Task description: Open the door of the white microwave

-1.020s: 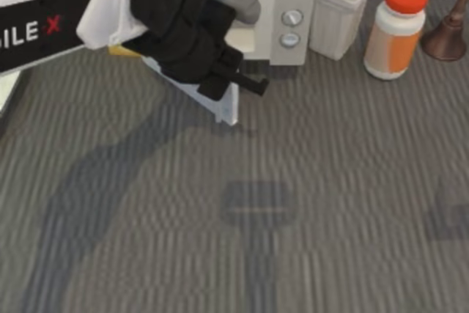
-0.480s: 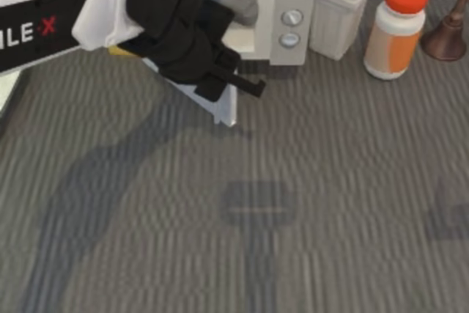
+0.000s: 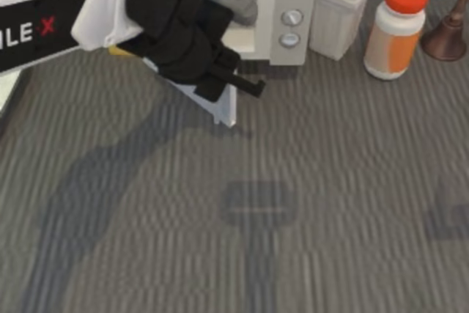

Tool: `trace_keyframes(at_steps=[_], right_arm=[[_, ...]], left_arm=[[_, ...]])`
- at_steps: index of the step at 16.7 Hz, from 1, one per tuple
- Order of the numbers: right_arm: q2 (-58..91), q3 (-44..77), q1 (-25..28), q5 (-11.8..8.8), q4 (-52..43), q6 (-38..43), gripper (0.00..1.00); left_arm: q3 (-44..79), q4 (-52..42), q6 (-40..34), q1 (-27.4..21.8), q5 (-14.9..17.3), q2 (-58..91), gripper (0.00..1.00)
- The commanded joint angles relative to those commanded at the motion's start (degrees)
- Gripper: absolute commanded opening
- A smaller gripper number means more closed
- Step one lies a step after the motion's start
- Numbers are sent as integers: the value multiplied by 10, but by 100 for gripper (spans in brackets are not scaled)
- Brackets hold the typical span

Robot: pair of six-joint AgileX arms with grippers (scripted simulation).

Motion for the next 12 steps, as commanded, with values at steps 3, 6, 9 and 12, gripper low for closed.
trace_keyframes(at_steps=[3,6,9,12], right_arm=[[0,0,0,0,0,0,100],[0,0,0,0,0,0,100],[0,0,0,0,0,0,100],[0,0,0,0,0,0,100]], left_arm=[[0,0,0,0,0,0,0],[0,0,0,0,0,0,0],[0,0,0,0,0,0,0],[-6,1,7,1,8,-3,0]])
